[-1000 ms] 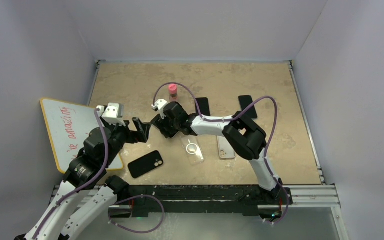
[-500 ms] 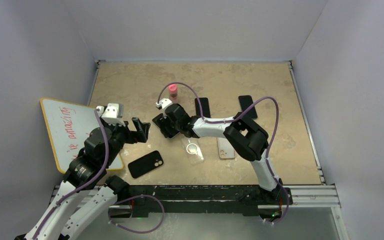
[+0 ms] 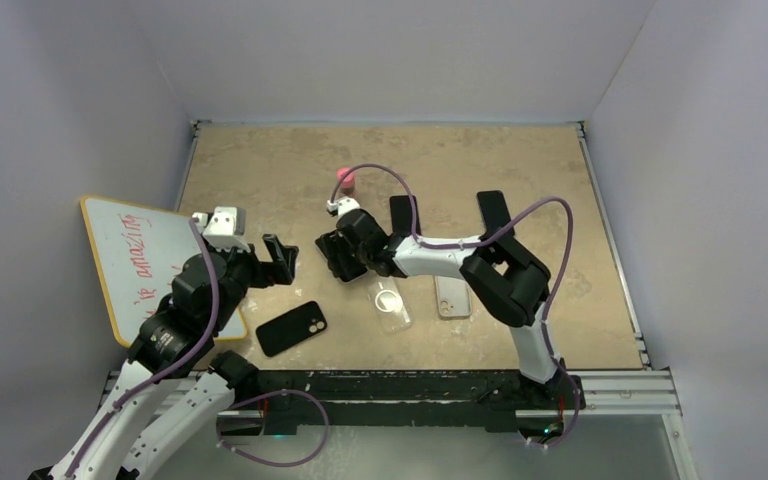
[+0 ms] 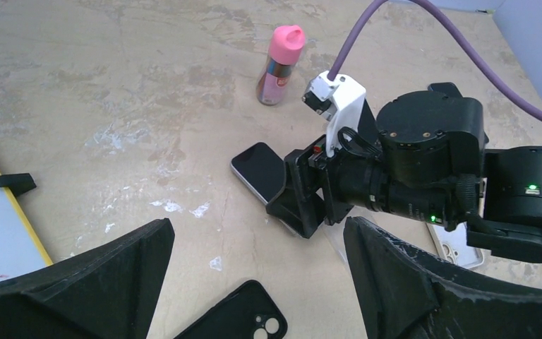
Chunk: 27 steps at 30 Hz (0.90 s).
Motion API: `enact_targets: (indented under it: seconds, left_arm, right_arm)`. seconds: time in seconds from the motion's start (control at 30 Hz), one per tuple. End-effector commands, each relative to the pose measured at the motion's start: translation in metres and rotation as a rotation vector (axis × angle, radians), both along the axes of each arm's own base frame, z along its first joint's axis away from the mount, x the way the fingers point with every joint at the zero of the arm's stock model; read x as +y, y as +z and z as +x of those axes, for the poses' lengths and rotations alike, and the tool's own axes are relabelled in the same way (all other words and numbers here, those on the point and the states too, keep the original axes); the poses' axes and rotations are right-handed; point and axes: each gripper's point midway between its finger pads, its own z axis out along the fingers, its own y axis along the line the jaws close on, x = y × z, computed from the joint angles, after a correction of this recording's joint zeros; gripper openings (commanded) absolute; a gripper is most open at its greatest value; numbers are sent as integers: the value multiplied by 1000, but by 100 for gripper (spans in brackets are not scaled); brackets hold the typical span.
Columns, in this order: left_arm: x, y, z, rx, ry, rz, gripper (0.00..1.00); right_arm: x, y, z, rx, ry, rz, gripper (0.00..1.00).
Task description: Put the phone into the phone case
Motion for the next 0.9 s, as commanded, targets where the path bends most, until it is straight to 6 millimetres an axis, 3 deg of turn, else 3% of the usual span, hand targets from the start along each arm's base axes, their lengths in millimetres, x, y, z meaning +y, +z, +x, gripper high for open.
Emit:
enact_targets:
  seconds: [0.0,0.57,0.87]
  left_arm:
    - [3,11,2,-19,31,-25,95]
    - [6,7,3,-4,51,-25,94]
    - [6,6,3,3,56,-21,94]
  right_arm:
    - [4,39,-5,8,-35,92,40]
    - [-5,54,-10,4,-65,124,33]
    - [-37,71,-11,-11,-157,80,30]
